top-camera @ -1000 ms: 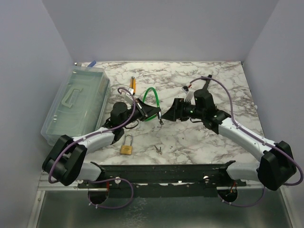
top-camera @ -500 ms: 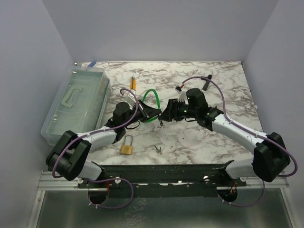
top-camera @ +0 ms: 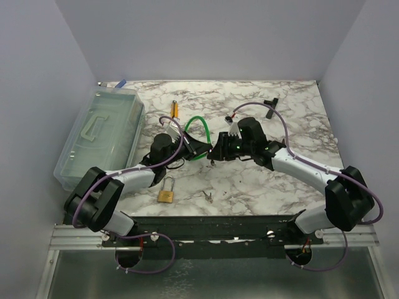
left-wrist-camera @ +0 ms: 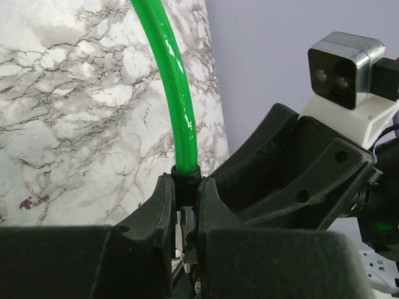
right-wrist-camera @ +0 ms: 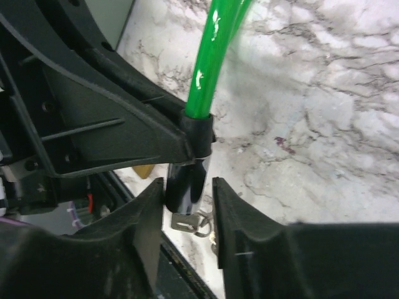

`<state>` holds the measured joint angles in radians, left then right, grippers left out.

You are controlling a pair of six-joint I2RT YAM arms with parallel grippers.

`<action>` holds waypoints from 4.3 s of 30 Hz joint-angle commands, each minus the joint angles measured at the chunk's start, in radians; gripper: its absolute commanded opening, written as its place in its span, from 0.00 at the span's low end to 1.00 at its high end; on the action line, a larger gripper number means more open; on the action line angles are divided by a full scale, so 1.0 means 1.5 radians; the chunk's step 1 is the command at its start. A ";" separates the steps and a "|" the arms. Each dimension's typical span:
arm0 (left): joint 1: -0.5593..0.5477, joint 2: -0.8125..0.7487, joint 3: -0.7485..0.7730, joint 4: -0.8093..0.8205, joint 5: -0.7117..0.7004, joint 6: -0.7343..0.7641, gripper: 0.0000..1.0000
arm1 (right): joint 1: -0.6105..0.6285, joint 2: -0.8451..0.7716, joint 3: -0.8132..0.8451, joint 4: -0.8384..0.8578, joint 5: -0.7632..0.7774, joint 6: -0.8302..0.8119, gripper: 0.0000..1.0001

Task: Unlock with the key

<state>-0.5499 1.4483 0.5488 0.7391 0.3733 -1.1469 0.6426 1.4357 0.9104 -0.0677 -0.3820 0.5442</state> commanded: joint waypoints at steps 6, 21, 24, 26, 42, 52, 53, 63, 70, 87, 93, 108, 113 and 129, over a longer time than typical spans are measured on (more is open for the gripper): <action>0.003 0.018 0.024 0.028 0.010 0.002 0.00 | 0.006 0.023 0.012 0.027 0.017 -0.009 0.18; 0.008 -0.013 0.015 -0.021 0.014 0.069 0.65 | 0.006 0.009 -0.008 0.021 0.044 -0.002 0.01; 0.013 -0.036 0.030 -0.090 -0.002 0.105 0.73 | 0.007 0.006 -0.011 0.020 0.046 0.000 0.01; 0.015 -0.057 0.054 -0.153 -0.020 0.142 0.75 | 0.006 0.003 -0.015 0.019 0.050 0.000 0.01; -0.056 -0.195 0.144 -0.523 -0.340 0.477 0.70 | 0.006 -0.009 -0.028 0.003 0.096 -0.001 0.01; -0.127 -0.189 0.052 -0.434 -0.272 0.713 0.64 | 0.006 -0.008 -0.031 -0.007 0.093 -0.013 0.00; -0.130 -0.180 0.054 -0.433 -0.257 0.729 0.64 | 0.005 -0.010 -0.033 -0.005 0.091 -0.014 0.00; -0.147 -0.103 0.084 -0.423 -0.198 0.864 0.62 | 0.005 -0.022 -0.047 0.001 0.079 -0.021 0.00; -0.151 -0.051 0.087 -0.363 -0.187 0.898 0.55 | 0.004 -0.023 -0.047 0.000 0.068 -0.026 0.01; -0.164 0.012 0.080 -0.258 -0.198 0.993 0.20 | 0.003 -0.030 -0.050 -0.006 0.054 -0.030 0.00; -0.165 0.017 0.073 -0.248 -0.198 0.999 0.00 | 0.002 -0.035 -0.053 -0.008 0.050 -0.029 0.00; -0.174 -0.048 0.015 -0.251 -0.185 0.993 0.00 | -0.002 -0.065 -0.060 -0.018 0.081 -0.034 0.00; -0.178 -0.059 -0.004 -0.255 -0.183 1.001 0.00 | -0.003 -0.072 -0.049 -0.034 0.092 -0.041 0.00; -0.190 -0.051 -0.015 -0.272 -0.199 1.020 0.00 | -0.024 -0.097 -0.048 -0.056 0.134 -0.045 0.01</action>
<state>-0.8303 1.3773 0.5564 0.3847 0.0814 0.3687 0.6415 1.3220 0.8288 -0.1253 -0.2737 0.4969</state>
